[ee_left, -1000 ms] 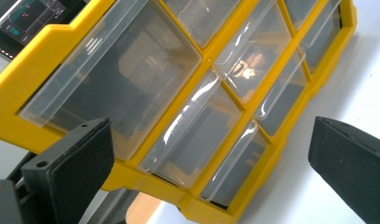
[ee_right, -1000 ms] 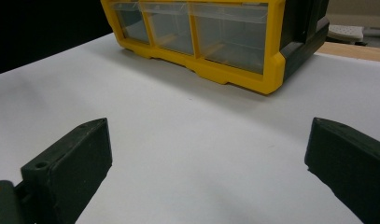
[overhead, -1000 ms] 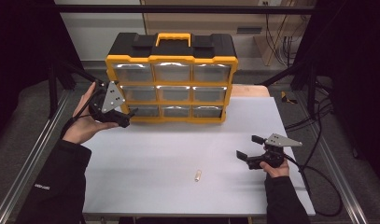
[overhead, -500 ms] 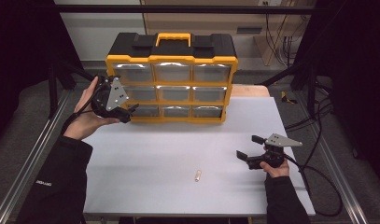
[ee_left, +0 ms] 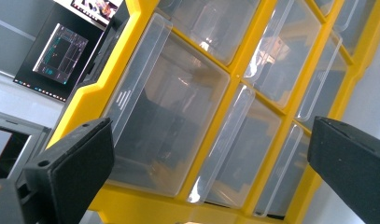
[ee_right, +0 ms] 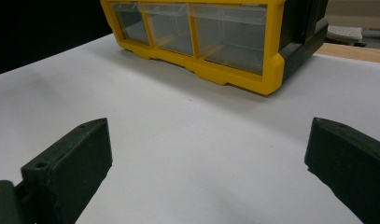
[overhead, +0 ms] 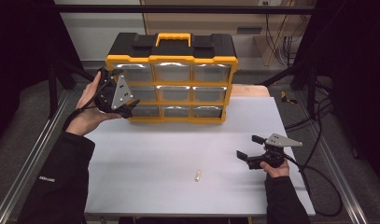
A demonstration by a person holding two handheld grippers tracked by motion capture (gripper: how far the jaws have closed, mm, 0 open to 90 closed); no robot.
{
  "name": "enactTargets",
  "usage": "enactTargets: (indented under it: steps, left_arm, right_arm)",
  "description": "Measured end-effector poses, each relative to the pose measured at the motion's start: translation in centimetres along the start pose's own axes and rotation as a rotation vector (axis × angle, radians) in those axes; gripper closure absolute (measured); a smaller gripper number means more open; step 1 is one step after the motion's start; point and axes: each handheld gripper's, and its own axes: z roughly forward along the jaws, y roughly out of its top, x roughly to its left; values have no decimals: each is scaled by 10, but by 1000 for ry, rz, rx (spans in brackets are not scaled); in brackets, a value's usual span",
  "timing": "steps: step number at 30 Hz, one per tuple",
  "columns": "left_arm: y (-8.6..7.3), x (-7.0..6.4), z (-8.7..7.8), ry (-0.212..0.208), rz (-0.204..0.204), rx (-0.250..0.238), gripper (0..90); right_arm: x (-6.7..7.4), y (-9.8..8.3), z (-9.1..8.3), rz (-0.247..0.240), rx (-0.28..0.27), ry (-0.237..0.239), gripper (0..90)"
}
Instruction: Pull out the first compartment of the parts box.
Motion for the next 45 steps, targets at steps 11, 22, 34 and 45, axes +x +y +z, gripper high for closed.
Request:
enactTargets:
  steps: [11, 22, 34, 45]
  left_arm:
    - [3, 6, 11, 21, 77, 16, 3]
    - [6, 11, 21, 46, 143, 15, 4]
    - [2, 13, 30, 69, 205, 37, 8]
    - [-3, 11, 33, 100, 271, 38, 20]
  right_arm:
    - [0, 0, 1, -2, 1, -1, 14]
    - [0, 0, 0, -1, 1, -2, 14]
    - [0, 0, 0, -1, 0, -3, 14]
    - [0, 0, 0, 0, -3, -3, 14]
